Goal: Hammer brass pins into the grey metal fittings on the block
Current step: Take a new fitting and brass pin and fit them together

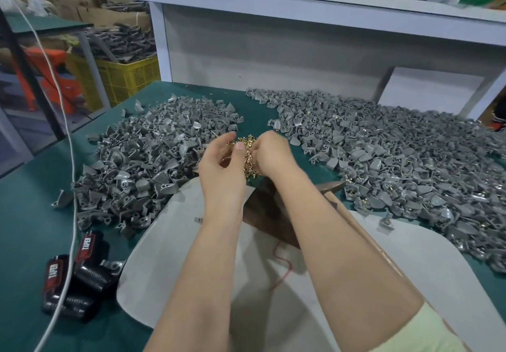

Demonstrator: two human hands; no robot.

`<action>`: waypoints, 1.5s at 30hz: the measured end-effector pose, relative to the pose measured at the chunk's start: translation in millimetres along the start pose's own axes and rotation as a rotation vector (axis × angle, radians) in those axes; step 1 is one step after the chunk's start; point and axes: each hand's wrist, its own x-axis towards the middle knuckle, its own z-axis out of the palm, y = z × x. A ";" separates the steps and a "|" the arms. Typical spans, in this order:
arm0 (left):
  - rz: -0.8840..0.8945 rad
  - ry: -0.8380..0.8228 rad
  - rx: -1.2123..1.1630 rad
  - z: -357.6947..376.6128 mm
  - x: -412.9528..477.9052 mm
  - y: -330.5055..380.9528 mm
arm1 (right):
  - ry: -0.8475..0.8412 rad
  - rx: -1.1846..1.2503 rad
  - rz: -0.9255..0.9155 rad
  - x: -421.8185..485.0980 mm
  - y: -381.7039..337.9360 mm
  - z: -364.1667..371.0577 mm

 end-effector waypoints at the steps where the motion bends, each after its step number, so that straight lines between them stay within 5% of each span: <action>1: 0.037 -0.045 0.061 -0.1 -0.1 -1.2 | 0.042 0.154 0.039 -3.7 6.6 -8.3; 5: 0.171 -0.244 0.398 5.3 -5.3 -5.9 | -0.052 0.799 0.147 -35.5 35.9 -46.3; 12: 0.387 -0.671 0.912 12.7 -21.1 -12.3 | -0.018 0.982 0.184 -98.3 77.9 -68.3; 16: 0.375 -0.758 0.943 15.1 -23.7 -10.3 | 0.082 0.598 -0.010 -111.7 81.5 -52.5; 23: 0.375 -0.528 1.093 15.5 -23.2 -15.2 | 0.136 0.136 -0.104 -114.0 84.9 -41.5; 45: 0.266 -0.575 1.059 13.0 -23.9 -7.4 | 0.206 0.046 -0.020 -115.7 81.8 -40.7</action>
